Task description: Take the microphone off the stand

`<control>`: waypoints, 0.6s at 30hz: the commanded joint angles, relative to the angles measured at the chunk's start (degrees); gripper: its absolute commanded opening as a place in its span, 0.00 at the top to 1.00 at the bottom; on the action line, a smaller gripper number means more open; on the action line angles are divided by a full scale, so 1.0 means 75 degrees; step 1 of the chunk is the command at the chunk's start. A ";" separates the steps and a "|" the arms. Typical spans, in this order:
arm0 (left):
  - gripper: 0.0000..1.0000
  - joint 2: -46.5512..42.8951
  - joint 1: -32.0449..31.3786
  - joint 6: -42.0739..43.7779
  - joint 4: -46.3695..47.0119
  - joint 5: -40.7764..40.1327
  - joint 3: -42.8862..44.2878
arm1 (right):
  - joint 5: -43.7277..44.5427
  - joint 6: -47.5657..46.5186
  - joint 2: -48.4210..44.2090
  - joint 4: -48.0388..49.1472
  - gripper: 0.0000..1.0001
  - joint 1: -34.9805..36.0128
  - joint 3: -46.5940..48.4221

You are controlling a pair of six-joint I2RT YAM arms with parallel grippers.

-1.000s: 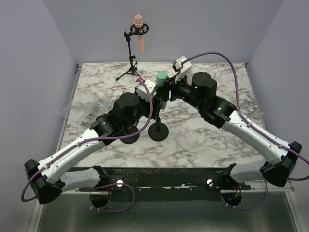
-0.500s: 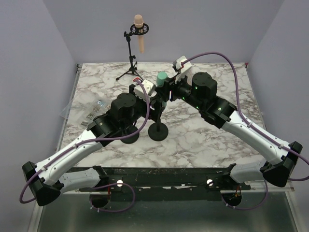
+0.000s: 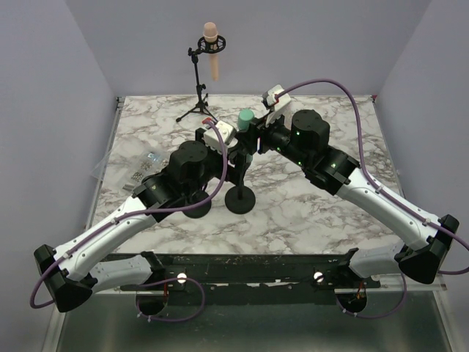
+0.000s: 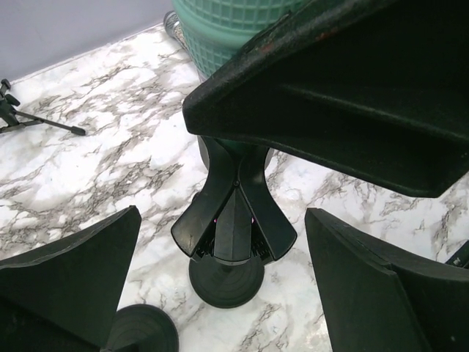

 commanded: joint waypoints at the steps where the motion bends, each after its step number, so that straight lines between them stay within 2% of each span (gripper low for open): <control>1: 0.04 0.0151 -0.0001 -0.0016 -0.0035 -0.0201 0.0038 | -0.0252 0.0177 -0.0233 0.0453 0.95 0.0000 -0.0030; 3: 0.15 0.0224 -0.0001 0.0039 -0.0020 -0.0099 0.0058 | -0.0263 0.0200 -0.0235 0.0453 0.95 0.0003 -0.0007; 4: 0.23 0.0255 0.0002 0.0096 -0.0030 -0.0019 0.0071 | -0.0263 0.0209 -0.0232 0.0467 0.95 0.0000 -0.0005; 5: 0.37 0.0294 0.0000 0.0160 -0.0072 0.0114 0.0103 | -0.0263 0.0223 -0.0244 0.0464 0.95 0.0006 -0.0004; 6: 0.55 0.0337 -0.0001 0.0221 -0.0147 0.0212 0.0150 | -0.0264 0.0224 -0.0253 0.0478 0.95 0.0008 0.0003; 7: 0.83 0.0378 -0.0001 0.0254 -0.0220 0.0279 0.0186 | -0.0263 0.0242 -0.0271 0.0478 0.95 0.0001 0.0011; 8: 1.00 0.0403 -0.0001 0.0246 -0.0272 0.0259 0.0201 | -0.0263 0.0256 -0.0267 0.0485 0.95 0.0012 0.0019; 18: 1.00 0.0254 -0.0001 0.0290 -0.0279 0.0319 -0.0097 | -0.0217 0.0297 -0.0410 0.0525 0.96 0.0002 0.0329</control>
